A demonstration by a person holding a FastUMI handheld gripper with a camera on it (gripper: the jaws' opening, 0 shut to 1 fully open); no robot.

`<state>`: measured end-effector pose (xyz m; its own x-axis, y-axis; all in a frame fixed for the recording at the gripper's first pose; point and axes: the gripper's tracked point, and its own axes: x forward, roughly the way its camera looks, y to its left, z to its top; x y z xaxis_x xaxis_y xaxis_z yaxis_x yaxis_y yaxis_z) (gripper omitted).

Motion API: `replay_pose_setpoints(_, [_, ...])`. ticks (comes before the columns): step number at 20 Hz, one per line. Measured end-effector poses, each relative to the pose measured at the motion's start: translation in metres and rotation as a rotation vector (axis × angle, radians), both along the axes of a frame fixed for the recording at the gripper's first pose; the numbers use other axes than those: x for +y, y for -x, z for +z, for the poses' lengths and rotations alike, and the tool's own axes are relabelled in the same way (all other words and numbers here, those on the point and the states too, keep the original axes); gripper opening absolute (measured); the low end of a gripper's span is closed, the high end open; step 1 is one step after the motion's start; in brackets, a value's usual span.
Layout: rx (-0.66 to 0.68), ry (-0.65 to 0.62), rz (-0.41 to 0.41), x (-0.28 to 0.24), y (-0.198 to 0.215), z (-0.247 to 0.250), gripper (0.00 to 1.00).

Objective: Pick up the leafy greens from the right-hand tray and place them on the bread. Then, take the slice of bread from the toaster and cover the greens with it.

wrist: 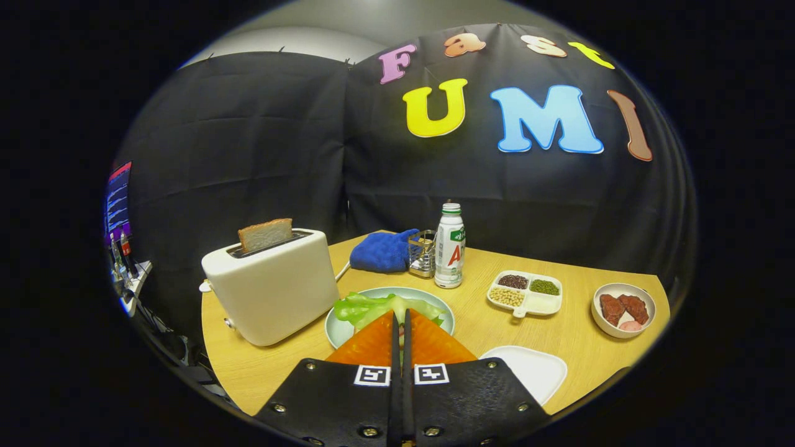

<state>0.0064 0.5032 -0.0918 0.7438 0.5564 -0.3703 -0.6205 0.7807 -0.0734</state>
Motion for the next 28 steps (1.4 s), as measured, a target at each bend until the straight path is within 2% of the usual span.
replay_pose_setpoints(7, [0.003,0.027,0.005,0.028,-0.029,-0.022,0.00])
replay_pose_setpoints(13, [0.123,0.147,0.016,0.026,-0.027,-0.080,0.00])
replay_pose_setpoints(21, [0.133,0.135,0.032,0.028,-0.015,-0.076,0.00])
replay_pose_setpoints(24, [0.124,0.160,0.002,0.019,-0.017,-0.078,0.06])
replay_pose_setpoints(27, [0.133,0.191,-0.010,0.012,-0.015,-0.085,0.28])
replay_pose_setpoints(28, [0.119,0.203,-0.025,0.007,-0.018,-0.084,0.28])
